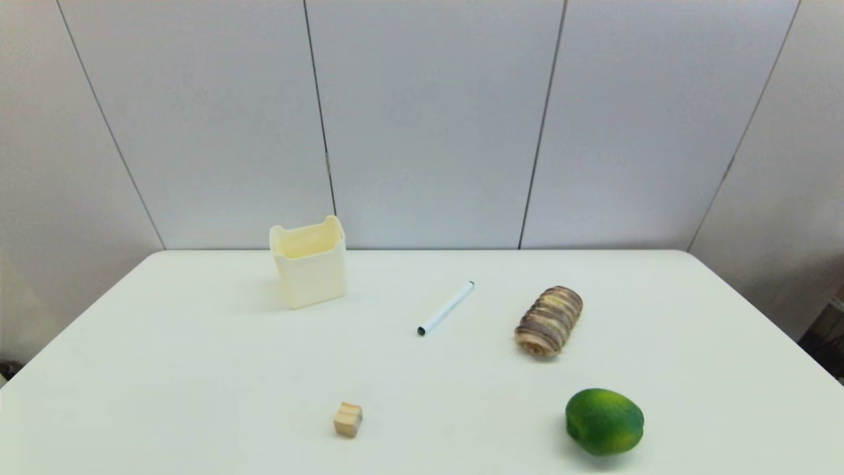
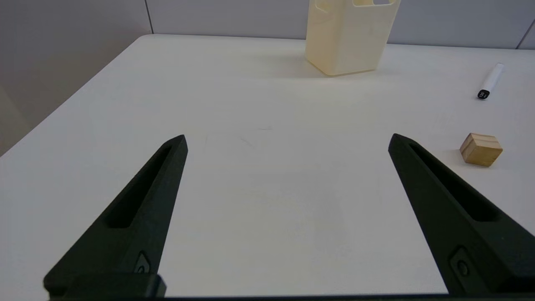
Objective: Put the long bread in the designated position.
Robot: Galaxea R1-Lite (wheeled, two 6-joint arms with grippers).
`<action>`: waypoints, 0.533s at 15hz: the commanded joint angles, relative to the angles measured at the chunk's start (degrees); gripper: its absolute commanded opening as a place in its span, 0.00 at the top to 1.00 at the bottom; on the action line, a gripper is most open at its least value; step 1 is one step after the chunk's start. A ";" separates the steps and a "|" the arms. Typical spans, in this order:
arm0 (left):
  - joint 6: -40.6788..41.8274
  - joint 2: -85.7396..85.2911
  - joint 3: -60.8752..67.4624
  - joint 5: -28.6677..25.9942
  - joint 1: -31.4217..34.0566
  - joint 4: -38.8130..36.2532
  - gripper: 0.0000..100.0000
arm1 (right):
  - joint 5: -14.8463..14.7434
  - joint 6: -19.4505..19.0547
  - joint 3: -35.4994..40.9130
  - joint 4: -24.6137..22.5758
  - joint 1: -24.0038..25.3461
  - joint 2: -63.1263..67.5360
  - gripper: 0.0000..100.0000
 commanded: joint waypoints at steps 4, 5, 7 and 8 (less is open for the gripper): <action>-0.05 0.13 0.09 0.00 0.06 -0.02 0.00 | 0.01 0.00 0.00 -0.01 0.02 0.07 0.00; -0.05 0.13 0.09 0.00 0.06 -0.02 0.00 | 0.01 -0.26 0.00 -0.01 0.02 0.07 0.00; -0.05 0.13 0.09 0.00 -0.03 -0.02 0.00 | -0.07 -0.70 -0.09 0.08 0.02 0.07 0.00; -0.05 0.13 0.09 0.00 -0.03 -0.02 0.00 | -0.07 -0.70 -0.09 -0.01 0.02 0.07 0.00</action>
